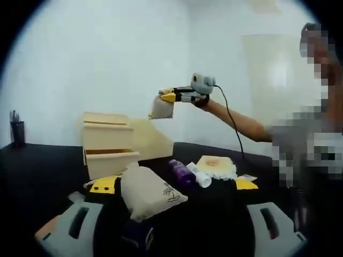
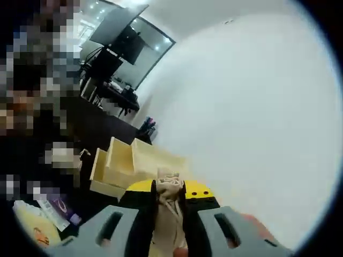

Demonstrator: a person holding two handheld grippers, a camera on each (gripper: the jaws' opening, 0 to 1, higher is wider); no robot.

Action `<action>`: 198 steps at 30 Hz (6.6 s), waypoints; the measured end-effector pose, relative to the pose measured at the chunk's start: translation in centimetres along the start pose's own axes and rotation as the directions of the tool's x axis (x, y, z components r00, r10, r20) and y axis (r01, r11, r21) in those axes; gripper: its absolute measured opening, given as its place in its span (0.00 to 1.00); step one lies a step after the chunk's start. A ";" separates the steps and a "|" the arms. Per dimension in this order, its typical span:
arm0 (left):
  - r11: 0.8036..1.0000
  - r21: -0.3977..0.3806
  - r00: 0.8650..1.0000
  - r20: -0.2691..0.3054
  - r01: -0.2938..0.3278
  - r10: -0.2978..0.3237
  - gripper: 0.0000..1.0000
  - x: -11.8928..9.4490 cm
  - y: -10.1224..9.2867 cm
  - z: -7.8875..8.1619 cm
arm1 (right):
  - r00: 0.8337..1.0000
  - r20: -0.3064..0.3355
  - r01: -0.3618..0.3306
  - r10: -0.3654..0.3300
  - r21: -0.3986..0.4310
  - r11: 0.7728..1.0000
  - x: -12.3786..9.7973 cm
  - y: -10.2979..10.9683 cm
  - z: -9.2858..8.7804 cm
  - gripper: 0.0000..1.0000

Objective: Open the drawer, pick up the cosmetic bottles from the table one by one, place them into the drawer, release the gripper, close the drawer, and move the gripper away

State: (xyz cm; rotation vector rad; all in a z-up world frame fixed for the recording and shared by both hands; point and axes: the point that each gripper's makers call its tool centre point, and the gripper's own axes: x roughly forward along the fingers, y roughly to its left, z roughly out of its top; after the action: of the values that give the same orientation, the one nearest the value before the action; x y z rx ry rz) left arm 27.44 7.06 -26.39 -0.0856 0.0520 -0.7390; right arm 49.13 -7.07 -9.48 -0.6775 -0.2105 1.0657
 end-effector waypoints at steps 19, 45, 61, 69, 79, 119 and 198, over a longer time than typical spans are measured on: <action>0.999 -0.054 1.000 0.006 -0.009 0.009 0.79 0.5 0.5 -0.3 | 1.000 0.009 0.029 -0.029 0.030 0.999 3.0 -4.5 -3.6 0.15; 0.996 -0.060 0.997 0.042 -0.066 0.069 0.75 1.0 2.1 0.2 | 0.994 0.007 0.106 -0.106 0.065 0.992 5.6 -8.8 -8.8 0.15; 0.995 -0.072 0.997 0.032 -0.070 0.072 0.74 1.1 2.4 -0.1 | 0.995 -0.017 0.104 -0.102 0.110 0.989 7.0 -9.9 -12.4 0.15; 0.988 -0.140 0.997 0.028 -0.061 0.066 0.74 1.2 3.1 -0.4 | 0.995 -0.034 0.096 -0.092 0.133 0.986 8.1 -11.0 -14.9 0.15; 0.983 -0.174 0.996 0.059 -0.061 0.072 0.73 1.1 3.3 0.0 | 0.998 -0.020 0.065 -0.062 0.186 0.980 8.6 -10.8 -16.6 0.15; 0.979 -0.201 0.998 0.056 -0.030 0.042 0.73 1.2 2.8 -0.2 | 0.995 -0.038 0.101 -0.097 0.148 0.984 5.9 -11.9 -14.3 0.20; 0.979 -0.175 0.989 0.077 -0.108 0.123 0.85 0.0 2.8 0.8 | 0.973 -0.042 -0.199 0.225 0.329 0.923 -6.3 6.0 -3.1 0.76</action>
State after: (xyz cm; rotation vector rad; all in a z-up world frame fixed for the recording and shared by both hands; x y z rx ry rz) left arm 29.41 9.18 -25.91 -0.2760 0.0363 -0.6126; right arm 43.09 -11.91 -14.59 -0.4507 0.1100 1.2446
